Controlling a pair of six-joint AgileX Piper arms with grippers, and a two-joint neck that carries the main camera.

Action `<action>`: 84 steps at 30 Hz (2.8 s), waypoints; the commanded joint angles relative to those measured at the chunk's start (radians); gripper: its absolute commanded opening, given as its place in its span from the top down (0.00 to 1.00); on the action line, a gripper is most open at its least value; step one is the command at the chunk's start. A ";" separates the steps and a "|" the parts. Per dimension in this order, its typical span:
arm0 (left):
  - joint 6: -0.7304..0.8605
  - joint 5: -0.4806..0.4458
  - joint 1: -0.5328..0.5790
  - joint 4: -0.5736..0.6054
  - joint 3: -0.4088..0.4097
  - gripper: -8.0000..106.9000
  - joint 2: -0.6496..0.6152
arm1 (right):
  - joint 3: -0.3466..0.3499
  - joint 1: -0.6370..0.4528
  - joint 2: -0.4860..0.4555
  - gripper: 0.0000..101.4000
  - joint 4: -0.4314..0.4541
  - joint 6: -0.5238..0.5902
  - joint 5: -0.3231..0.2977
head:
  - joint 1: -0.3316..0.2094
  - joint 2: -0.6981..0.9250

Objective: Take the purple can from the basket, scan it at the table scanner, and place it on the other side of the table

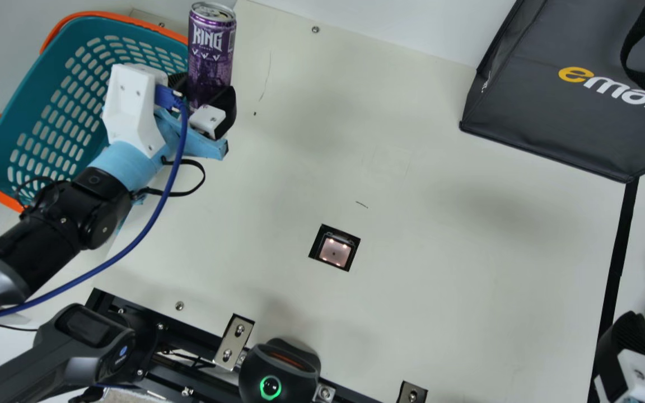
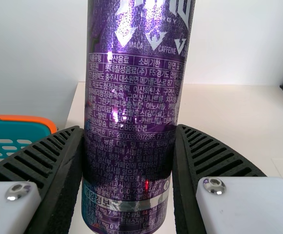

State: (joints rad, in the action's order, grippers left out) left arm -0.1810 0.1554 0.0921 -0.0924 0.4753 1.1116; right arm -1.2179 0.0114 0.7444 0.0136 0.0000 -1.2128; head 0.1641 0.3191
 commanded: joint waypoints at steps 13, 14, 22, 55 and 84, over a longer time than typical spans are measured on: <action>0.000 0.000 0.000 0.000 0.000 1.00 0.000 | 0.000 0.000 0.000 0.06 0.000 0.000 0.000 | -0.026 0.002; 0.000 0.000 0.000 0.000 0.000 1.00 0.000 | 0.000 0.000 0.000 0.06 0.000 0.000 0.000 | -0.026 0.002; 0.012 0.004 0.001 0.014 -0.001 1.00 0.003 | 0.000 0.000 0.000 0.06 0.000 0.000 0.000 | -0.026 0.002; 0.179 0.326 0.078 0.269 0.032 1.00 0.261 | 0.000 0.000 0.000 0.06 0.000 0.000 0.000 | -0.026 0.002; 0.035 0.673 0.063 0.154 0.109 1.00 0.623 | 0.000 0.000 0.000 0.06 0.000 0.000 0.000 | -0.026 0.002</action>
State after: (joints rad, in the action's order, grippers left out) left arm -0.1451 0.8032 0.1533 0.0585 0.5839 1.7183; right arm -1.2179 0.0114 0.7444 0.0136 0.0000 -1.2130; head 0.1626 0.3191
